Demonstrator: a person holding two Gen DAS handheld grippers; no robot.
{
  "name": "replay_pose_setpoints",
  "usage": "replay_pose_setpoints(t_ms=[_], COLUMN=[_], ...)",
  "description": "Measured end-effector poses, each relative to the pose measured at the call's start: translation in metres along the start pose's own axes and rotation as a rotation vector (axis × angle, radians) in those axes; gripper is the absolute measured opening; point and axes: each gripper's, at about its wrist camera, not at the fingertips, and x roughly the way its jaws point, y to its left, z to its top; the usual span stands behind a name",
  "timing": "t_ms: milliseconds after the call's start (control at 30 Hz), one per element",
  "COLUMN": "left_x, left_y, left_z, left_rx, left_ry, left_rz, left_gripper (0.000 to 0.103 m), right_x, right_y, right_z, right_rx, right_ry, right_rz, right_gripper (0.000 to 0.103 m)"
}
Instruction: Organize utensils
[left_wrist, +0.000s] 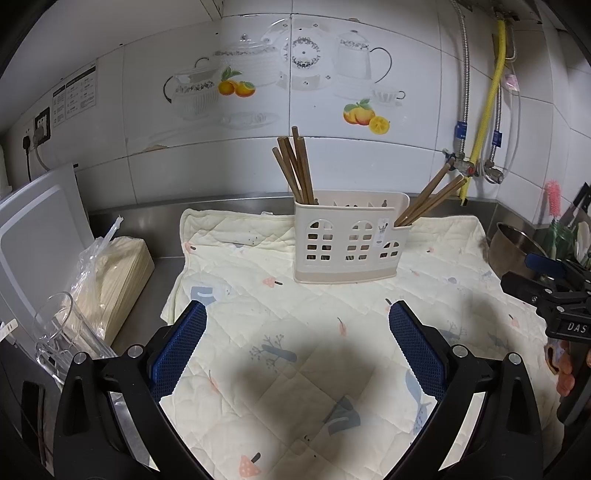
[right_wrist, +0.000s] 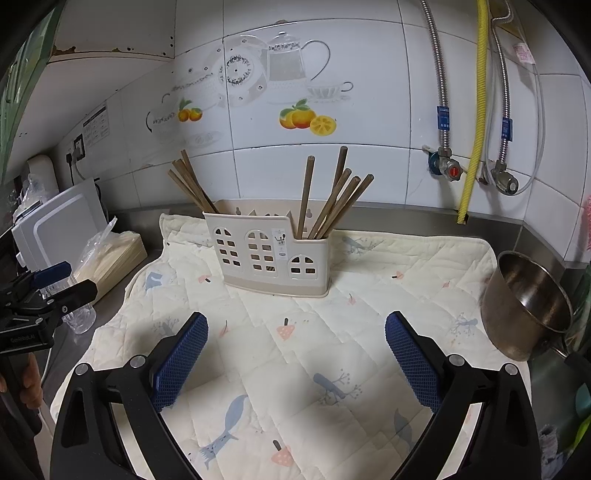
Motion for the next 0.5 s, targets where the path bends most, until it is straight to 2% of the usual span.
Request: replay_pose_setpoints(t_ms=[500], left_x=[0.0020], left_y=[-0.0014], left_z=[-0.0017], left_rx=[0.003], left_ry=[0.005], left_rz=[-0.002], left_gripper=[0.098], right_x=[0.0016], right_y=[0.0000], right_z=[-0.0017], right_rx=[0.002], right_ry=[0.004], right_rz=[0.002], right_gripper=[0.093])
